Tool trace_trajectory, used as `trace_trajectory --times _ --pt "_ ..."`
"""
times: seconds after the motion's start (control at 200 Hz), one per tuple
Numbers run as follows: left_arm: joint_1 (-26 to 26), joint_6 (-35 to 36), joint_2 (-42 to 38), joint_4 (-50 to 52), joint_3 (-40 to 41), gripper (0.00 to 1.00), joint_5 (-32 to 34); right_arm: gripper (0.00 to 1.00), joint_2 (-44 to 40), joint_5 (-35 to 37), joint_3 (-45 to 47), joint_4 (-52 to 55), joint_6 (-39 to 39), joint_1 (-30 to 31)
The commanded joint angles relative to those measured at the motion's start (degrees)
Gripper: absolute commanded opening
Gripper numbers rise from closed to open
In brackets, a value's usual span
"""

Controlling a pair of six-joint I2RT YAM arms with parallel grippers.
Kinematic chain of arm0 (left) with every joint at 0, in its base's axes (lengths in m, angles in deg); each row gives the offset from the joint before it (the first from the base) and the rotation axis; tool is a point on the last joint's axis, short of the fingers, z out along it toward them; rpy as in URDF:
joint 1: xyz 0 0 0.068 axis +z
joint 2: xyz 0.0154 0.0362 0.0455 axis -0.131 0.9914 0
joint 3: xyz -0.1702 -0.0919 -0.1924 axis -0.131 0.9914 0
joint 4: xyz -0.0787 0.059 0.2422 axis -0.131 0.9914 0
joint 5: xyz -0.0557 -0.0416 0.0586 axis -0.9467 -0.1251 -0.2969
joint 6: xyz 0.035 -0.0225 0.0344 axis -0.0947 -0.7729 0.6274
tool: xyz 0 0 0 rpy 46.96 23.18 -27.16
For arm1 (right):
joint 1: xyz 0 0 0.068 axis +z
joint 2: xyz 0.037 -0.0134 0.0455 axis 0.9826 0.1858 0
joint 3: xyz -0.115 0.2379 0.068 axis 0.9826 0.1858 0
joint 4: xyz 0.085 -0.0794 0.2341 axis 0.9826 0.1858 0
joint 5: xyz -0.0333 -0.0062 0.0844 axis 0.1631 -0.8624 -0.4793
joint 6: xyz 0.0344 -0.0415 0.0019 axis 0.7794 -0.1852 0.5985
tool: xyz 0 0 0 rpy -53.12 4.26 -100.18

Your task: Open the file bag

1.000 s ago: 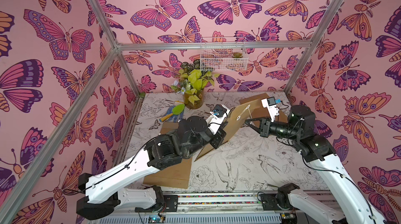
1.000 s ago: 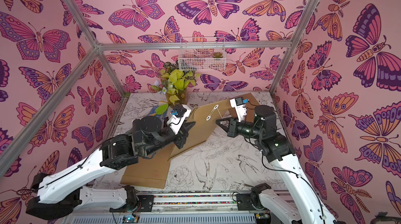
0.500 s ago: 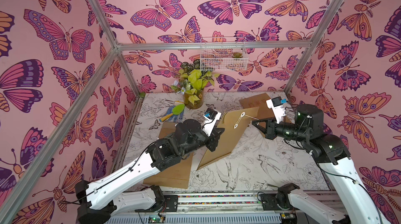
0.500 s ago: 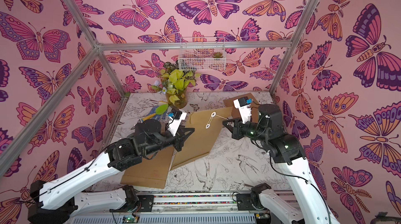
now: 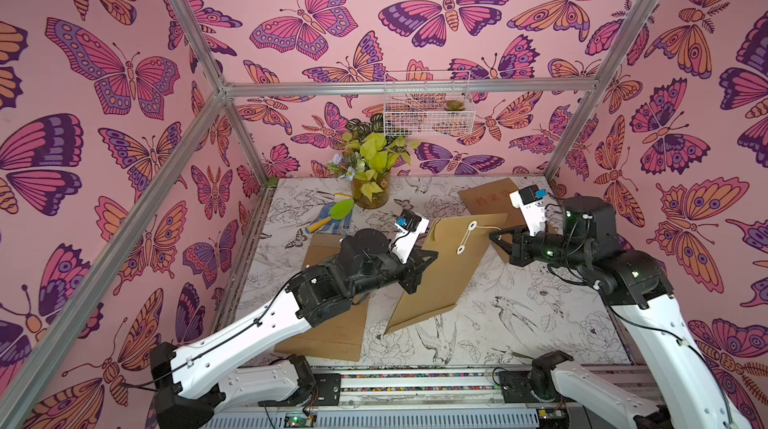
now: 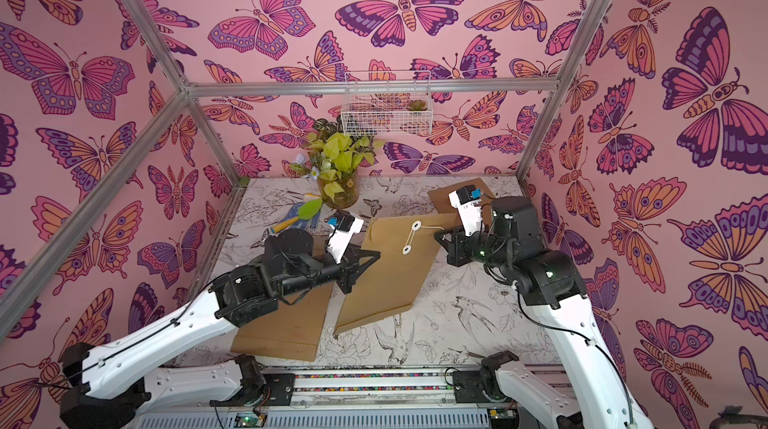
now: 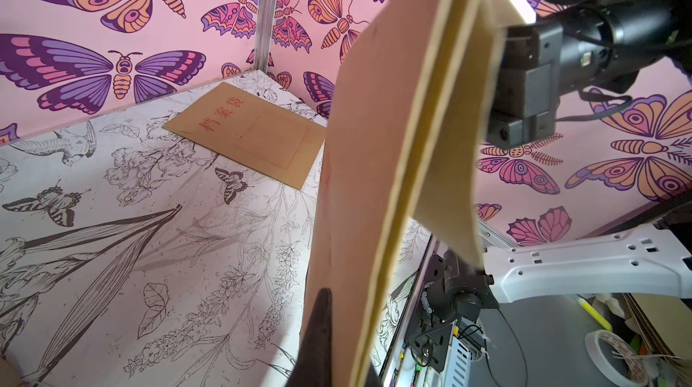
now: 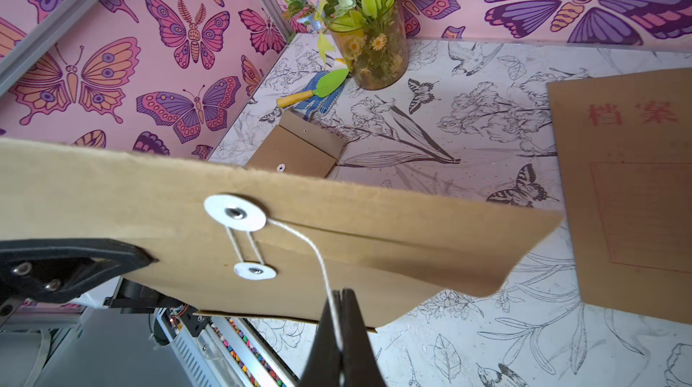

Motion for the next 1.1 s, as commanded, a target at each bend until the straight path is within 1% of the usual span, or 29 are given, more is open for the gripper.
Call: trace_trajectory --times 0.0,0.15,0.396,0.686,0.811,0.886,0.916,1.092 --pt "0.58 0.06 -0.07 -1.36 0.64 0.0 -2.37 0.0 1.11 4.1 -3.19 1.79 -1.61 0.06" --pt "0.72 1.14 -0.16 0.44 0.07 0.0 -5.14 0.0 2.62 3.98 -5.28 1.18 -1.68 0.04" --pt "0.8 1.44 1.15 2.45 -0.03 0.0 -8.93 0.0 3.92 -2.51 -7.4 -2.25 0.42 0.06" --pt "0.81 0.69 2.5 2.44 0.08 0.0 -9.1 0.0 4.13 -7.8 -8.73 -2.3 0.39 0.15" --pt "0.83 0.71 3.81 2.49 -0.33 0.0 -9.4 0.0 4.04 -12.17 -8.78 -1.67 -0.46 0.08" --pt "0.79 0.55 4.38 2.57 -0.41 0.0 -9.53 0.0 3.94 -13.43 -8.88 -1.0 -1.25 0.1" --pt "0.79 0.48 4.54 2.53 -0.34 0.0 -9.5 0.0 3.87 -15.81 -8.8 -0.96 -1.48 0.15" --pt "0.83 -0.35 4.85 1.96 0.27 0.0 -7.88 0.0 3.87 -20.19 -8.19 -2.53 0.03 0.1"
